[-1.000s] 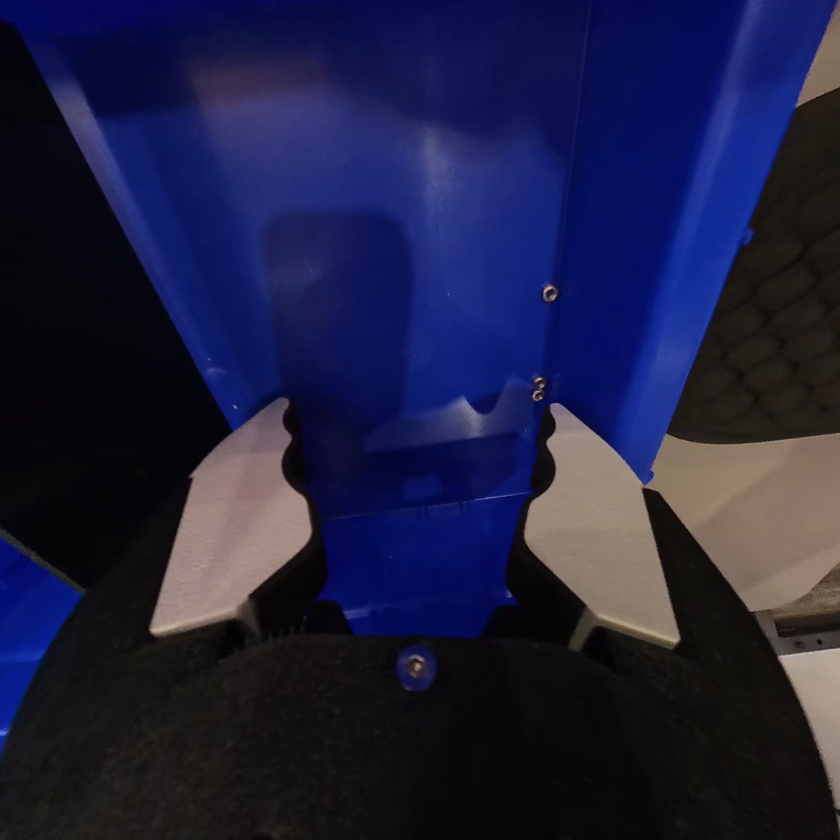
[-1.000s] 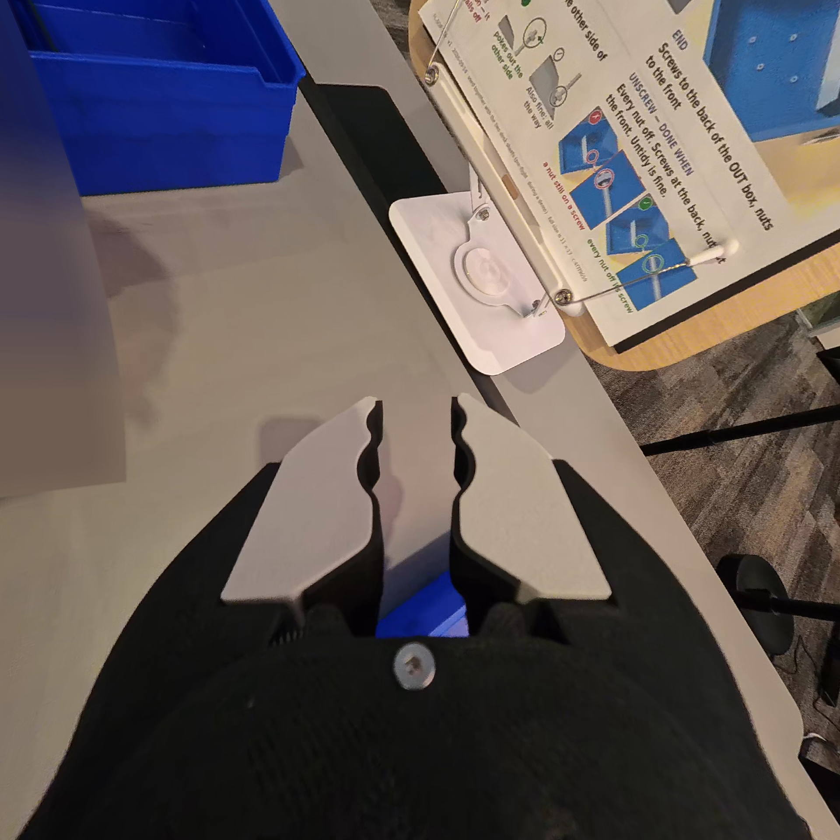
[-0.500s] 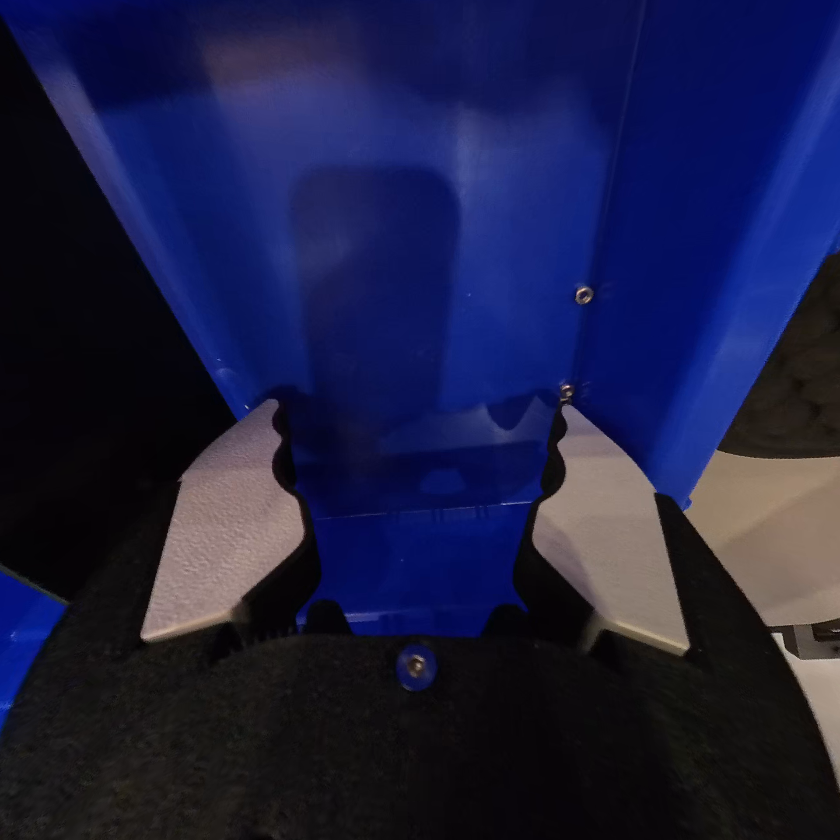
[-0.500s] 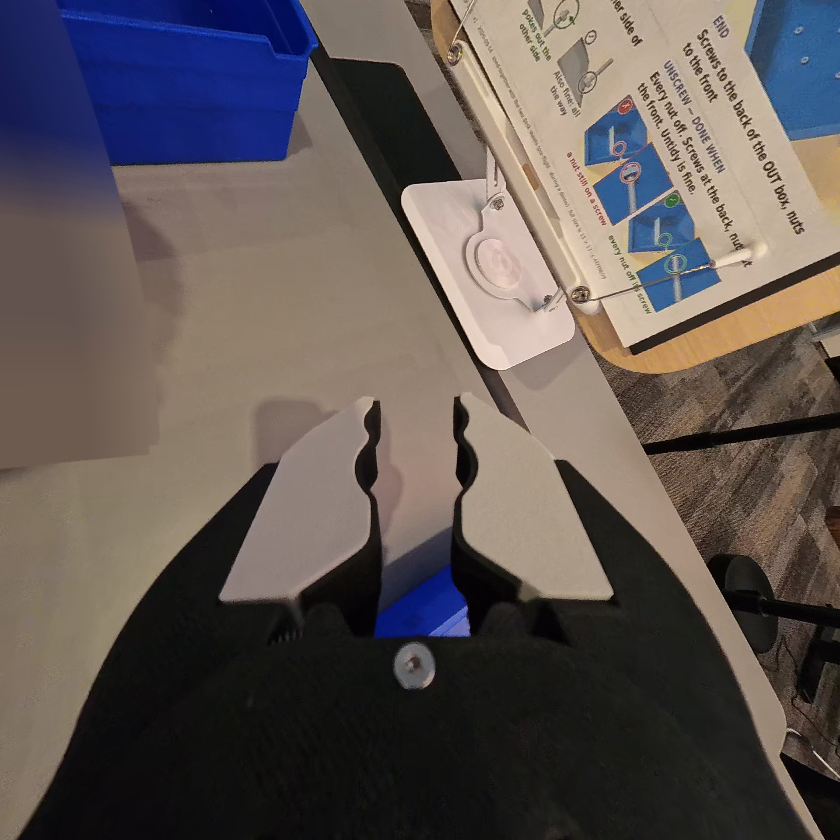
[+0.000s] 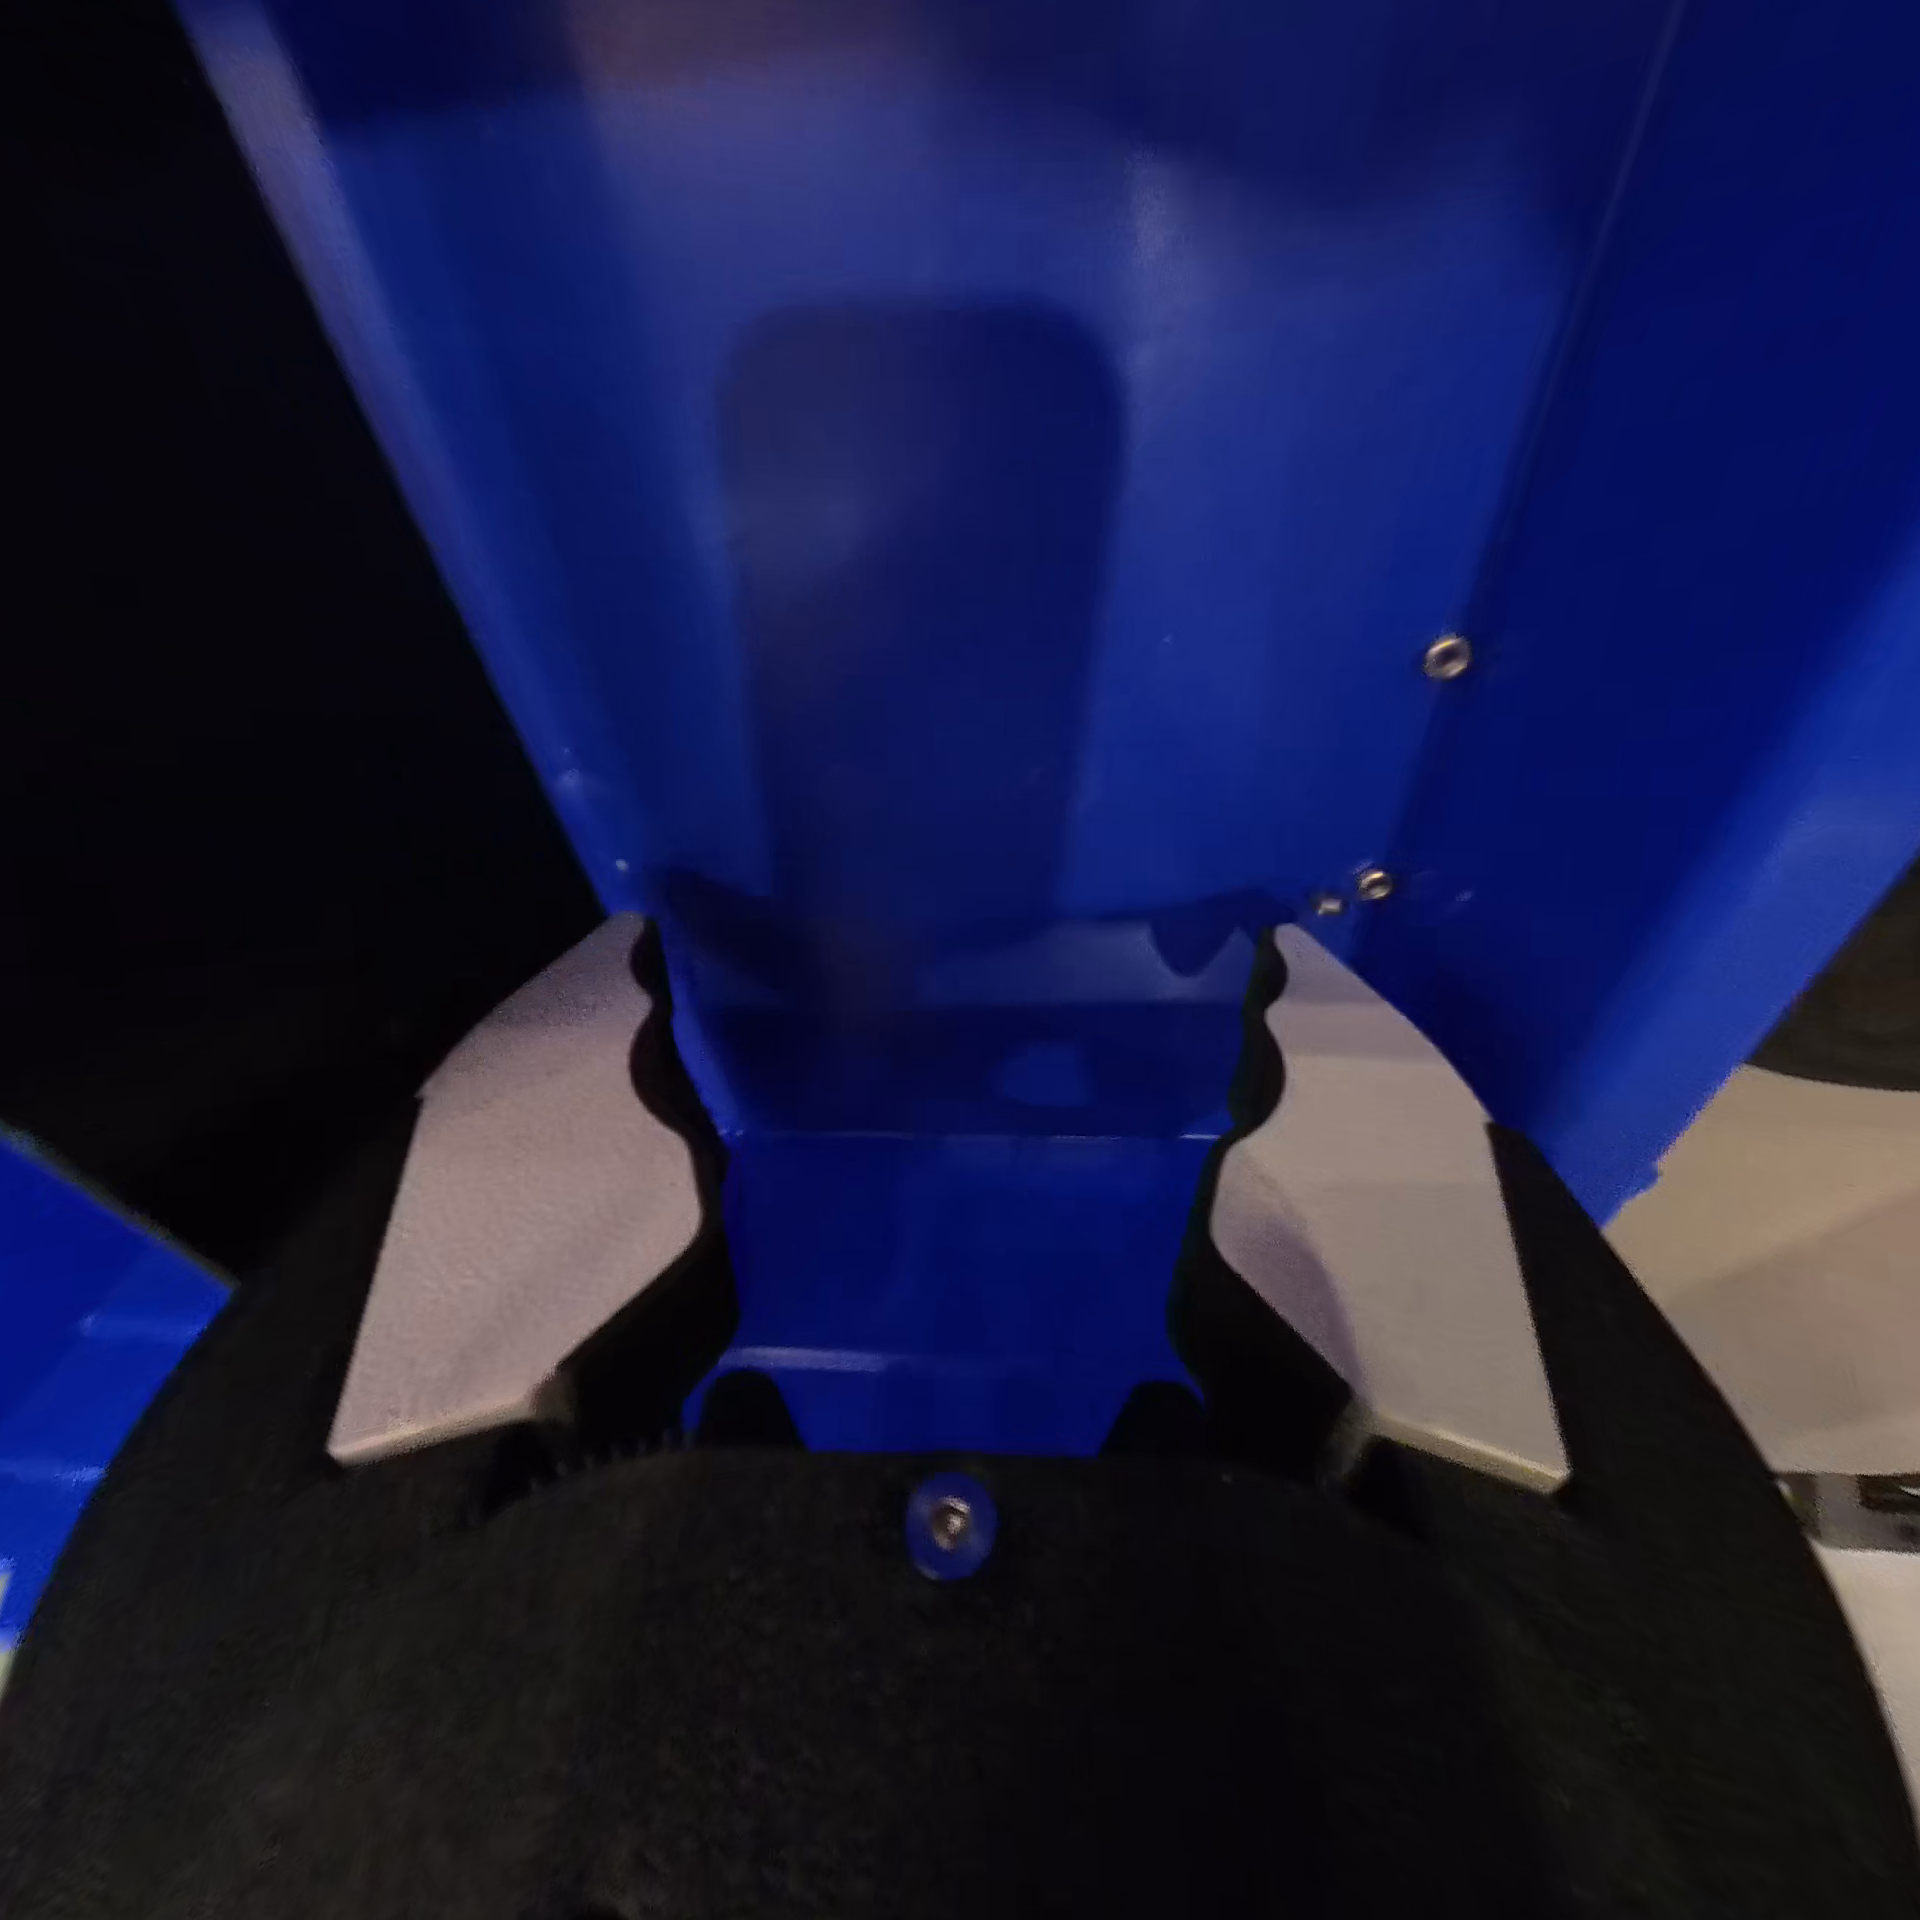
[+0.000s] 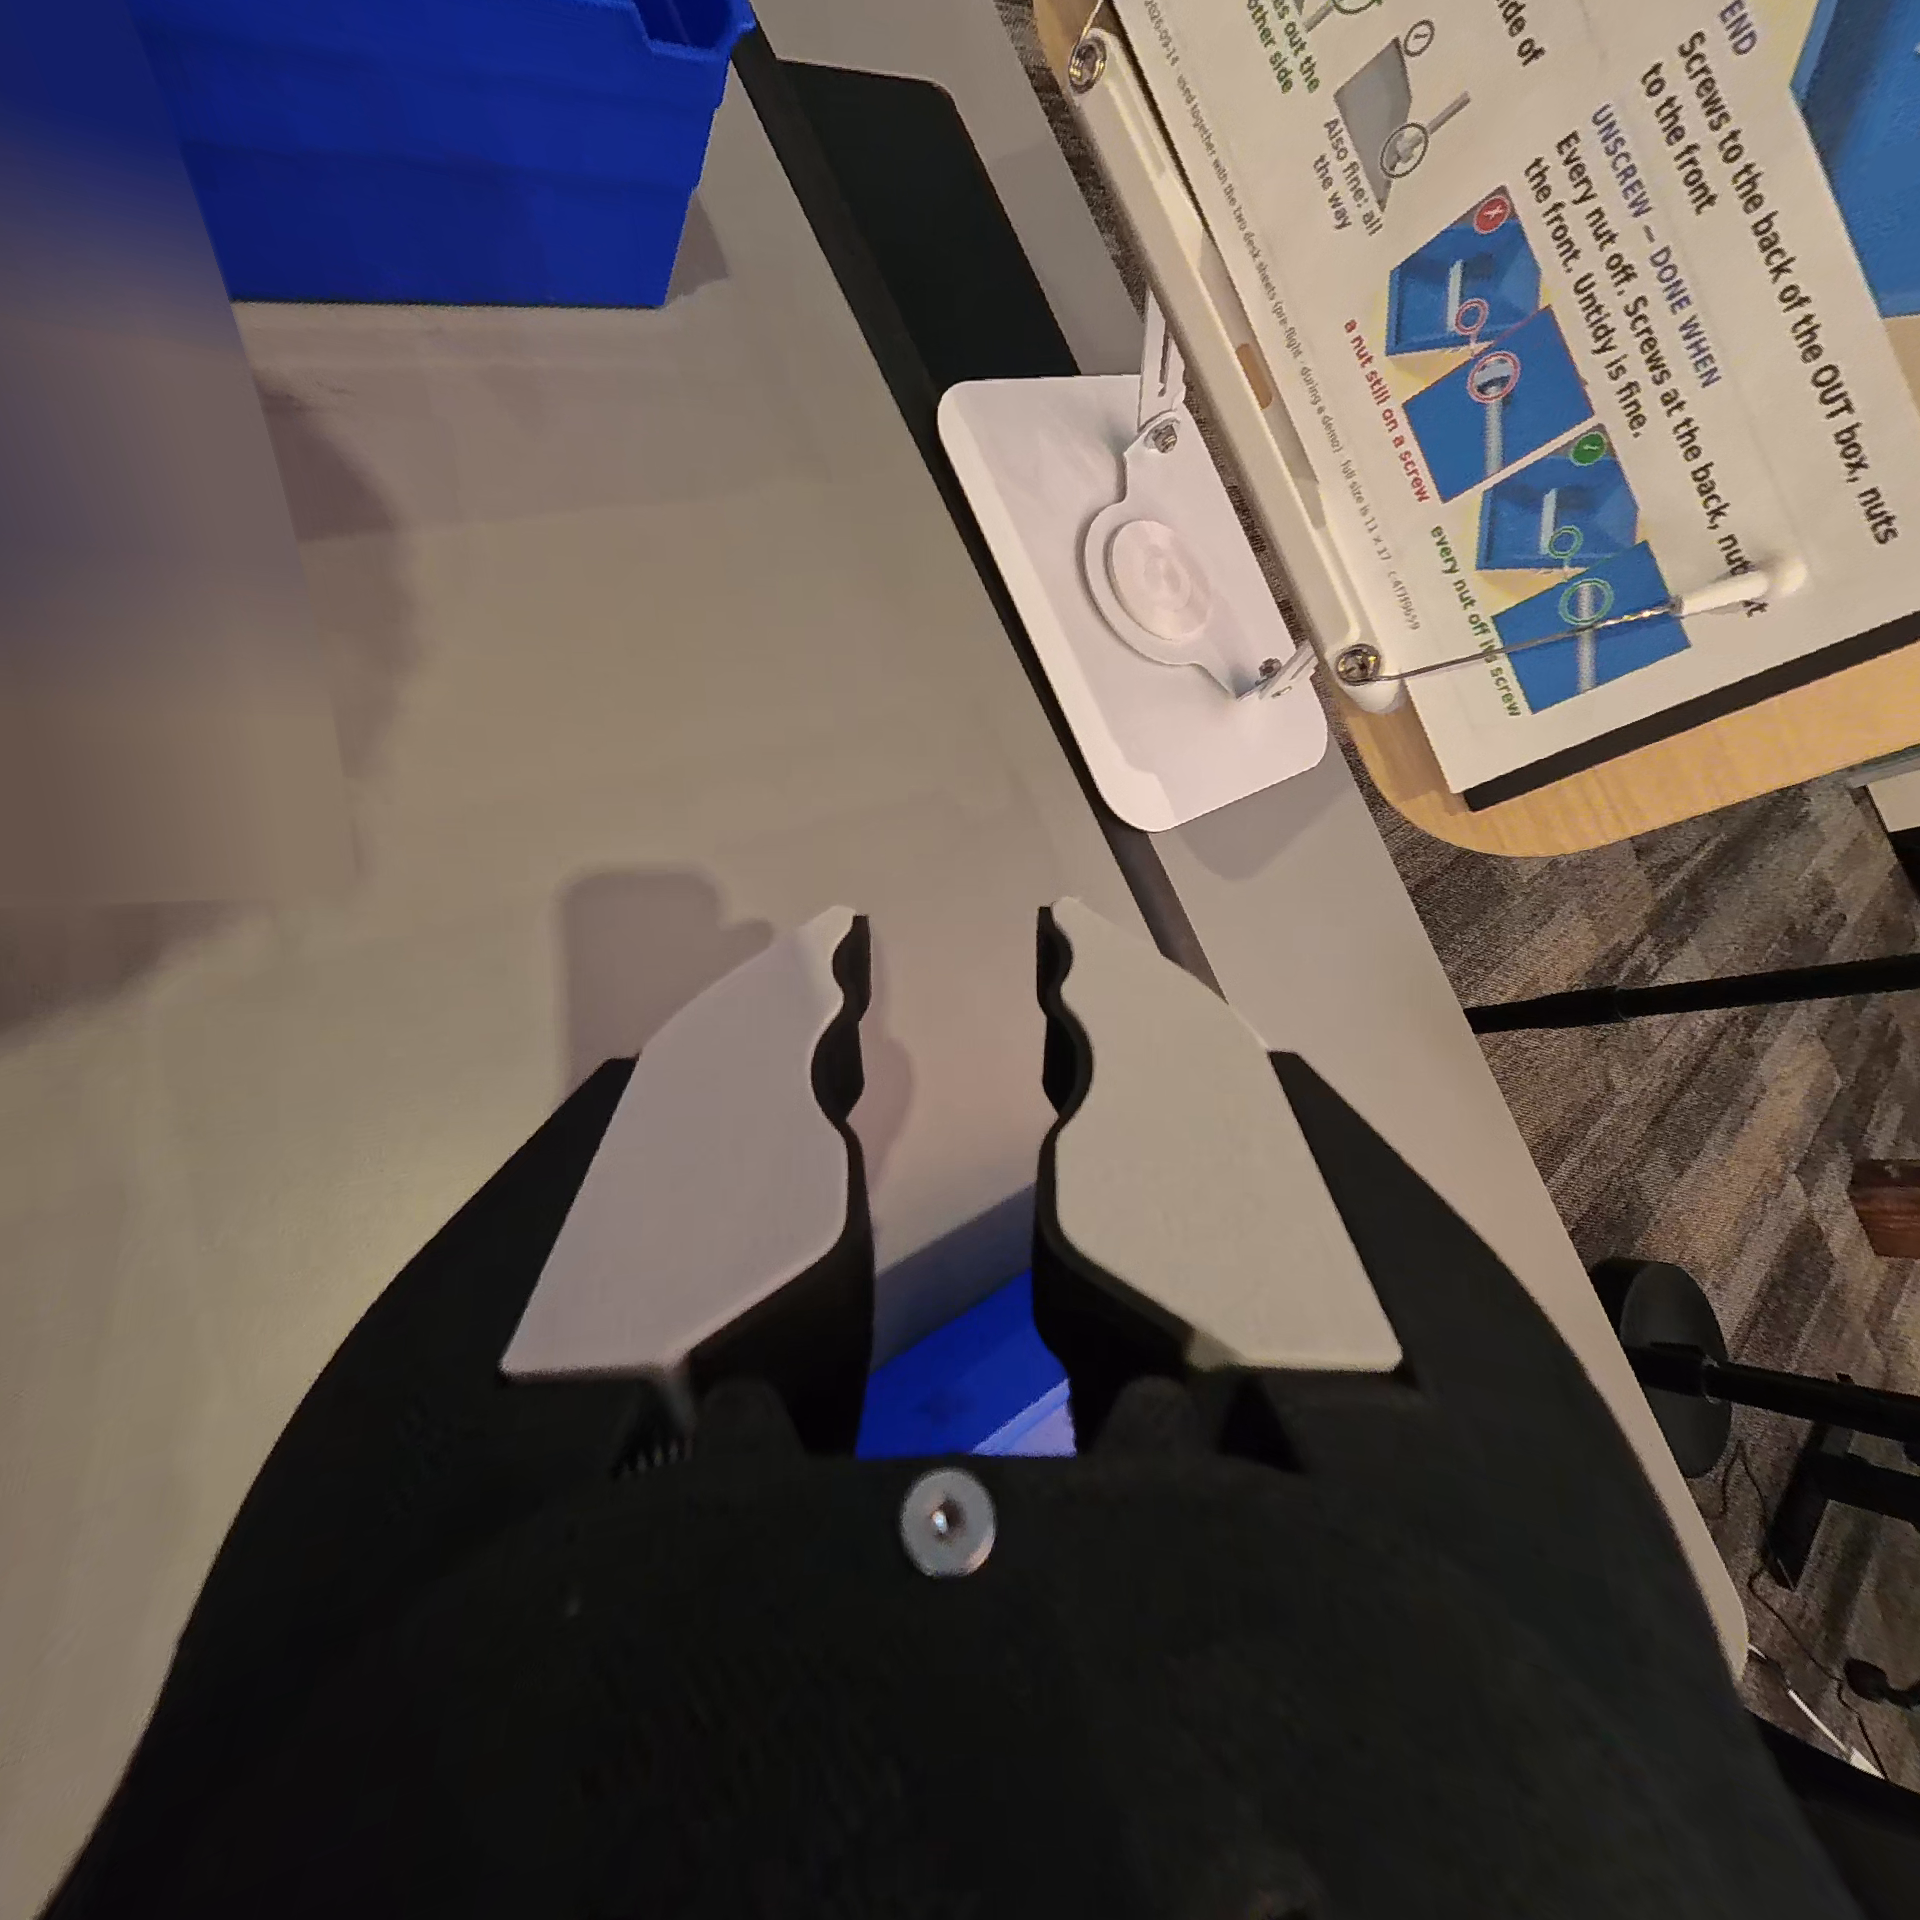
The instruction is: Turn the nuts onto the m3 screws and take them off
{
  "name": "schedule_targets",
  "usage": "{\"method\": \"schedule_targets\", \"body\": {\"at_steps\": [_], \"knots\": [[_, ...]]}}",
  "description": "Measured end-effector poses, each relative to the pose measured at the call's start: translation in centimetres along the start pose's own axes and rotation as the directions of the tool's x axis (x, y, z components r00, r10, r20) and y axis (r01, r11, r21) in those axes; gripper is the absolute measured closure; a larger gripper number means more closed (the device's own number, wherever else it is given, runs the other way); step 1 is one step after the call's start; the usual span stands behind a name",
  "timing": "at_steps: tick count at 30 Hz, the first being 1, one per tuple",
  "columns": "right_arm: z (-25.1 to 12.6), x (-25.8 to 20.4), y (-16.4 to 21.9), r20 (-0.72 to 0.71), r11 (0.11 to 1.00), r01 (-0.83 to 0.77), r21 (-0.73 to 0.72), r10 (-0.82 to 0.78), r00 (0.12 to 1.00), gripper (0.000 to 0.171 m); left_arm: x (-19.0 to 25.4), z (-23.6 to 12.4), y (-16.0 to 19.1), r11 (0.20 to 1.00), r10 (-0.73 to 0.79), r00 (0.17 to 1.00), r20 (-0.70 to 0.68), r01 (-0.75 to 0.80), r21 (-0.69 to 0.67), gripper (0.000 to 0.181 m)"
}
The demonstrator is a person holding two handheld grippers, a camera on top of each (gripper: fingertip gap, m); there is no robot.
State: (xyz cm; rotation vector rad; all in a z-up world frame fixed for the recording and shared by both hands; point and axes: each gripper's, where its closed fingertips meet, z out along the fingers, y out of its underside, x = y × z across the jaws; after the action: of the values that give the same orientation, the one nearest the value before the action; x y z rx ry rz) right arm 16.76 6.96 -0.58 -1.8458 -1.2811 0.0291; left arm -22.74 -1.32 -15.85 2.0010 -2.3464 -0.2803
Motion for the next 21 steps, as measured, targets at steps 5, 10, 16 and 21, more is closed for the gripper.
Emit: {"method": "schedule_targets", "body": {"at_steps": [5,10,16,21], "knots": [[0.1,-0.2,0.0,0.009,1.0,0.01,-0.006,-0.009,1.0,0.14,-0.1,-0.4,0.5,0.999,-0.043,0.999,0.03,0.042,0.009,0.084],[0.4,-0.5,0.1,0.016,1.0,0.019,-0.016,-0.018,1.0,0.14,1.1,-0.8,-0.7,0.993,-0.087,0.995,-0.041,0.09,0.081,0.077],[0.3,-0.6,0.1,0.015,1.0,0.024,-0.017,-0.024,1.0,0.14,0.9,-0.6,-1.6,0.989,-0.107,0.993,-0.046,0.111,0.1,0.077],[0.2,-0.6,0.1,0.019,1.0,0.025,-0.016,-0.024,1.0,0.14,0.7,-0.3,-1.5,0.992,-0.096,0.995,-0.014,0.097,0.085,0.078]]}}
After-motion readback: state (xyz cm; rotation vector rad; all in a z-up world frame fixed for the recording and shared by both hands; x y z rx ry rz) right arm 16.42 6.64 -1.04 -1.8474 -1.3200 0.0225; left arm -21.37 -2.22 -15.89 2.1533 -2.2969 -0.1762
